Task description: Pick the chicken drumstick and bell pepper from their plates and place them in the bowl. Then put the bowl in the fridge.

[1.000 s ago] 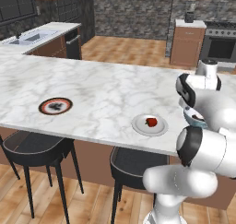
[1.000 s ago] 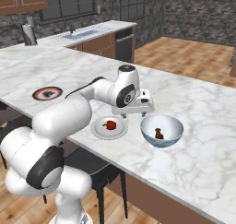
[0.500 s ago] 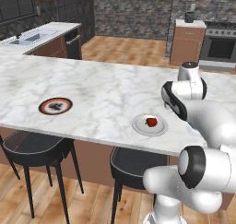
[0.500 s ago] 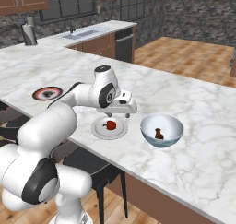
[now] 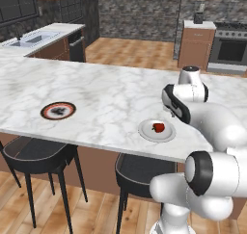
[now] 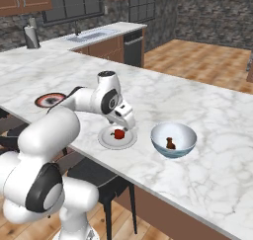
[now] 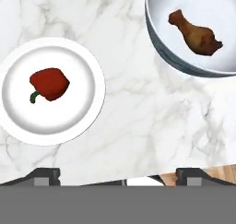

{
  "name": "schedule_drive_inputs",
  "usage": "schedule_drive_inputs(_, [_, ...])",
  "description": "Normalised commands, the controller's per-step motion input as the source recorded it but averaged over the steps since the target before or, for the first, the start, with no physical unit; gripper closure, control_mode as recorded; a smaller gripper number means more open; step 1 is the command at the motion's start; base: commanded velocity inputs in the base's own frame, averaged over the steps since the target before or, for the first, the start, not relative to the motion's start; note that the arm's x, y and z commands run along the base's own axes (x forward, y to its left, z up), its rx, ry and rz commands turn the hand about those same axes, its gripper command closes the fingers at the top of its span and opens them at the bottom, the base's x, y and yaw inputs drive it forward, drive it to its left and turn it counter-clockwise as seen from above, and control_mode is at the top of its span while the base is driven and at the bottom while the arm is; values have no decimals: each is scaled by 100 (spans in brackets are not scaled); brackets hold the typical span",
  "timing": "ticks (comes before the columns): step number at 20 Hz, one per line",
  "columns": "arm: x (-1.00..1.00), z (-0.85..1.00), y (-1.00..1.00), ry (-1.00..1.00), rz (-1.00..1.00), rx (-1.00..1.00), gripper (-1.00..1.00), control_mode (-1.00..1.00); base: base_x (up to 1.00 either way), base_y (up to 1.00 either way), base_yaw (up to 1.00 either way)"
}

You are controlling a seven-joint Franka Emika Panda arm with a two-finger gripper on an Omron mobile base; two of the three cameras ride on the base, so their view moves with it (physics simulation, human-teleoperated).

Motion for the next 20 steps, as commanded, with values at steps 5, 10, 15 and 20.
schedule_drive_inputs(5, [26,-18,21,0,-33,27,-100,-100,0,0,0])
schedule_drive_inputs(10, [42,-18,30,-1,-32,3,-100,-100,0,0,0])
schedule_drive_inputs(15, [47,-22,17,0,-29,-1,-100,-100,0,0,0])
schedule_drive_inputs(20, [40,-33,1,7,-21,-1,-100,-100,0,0,0])
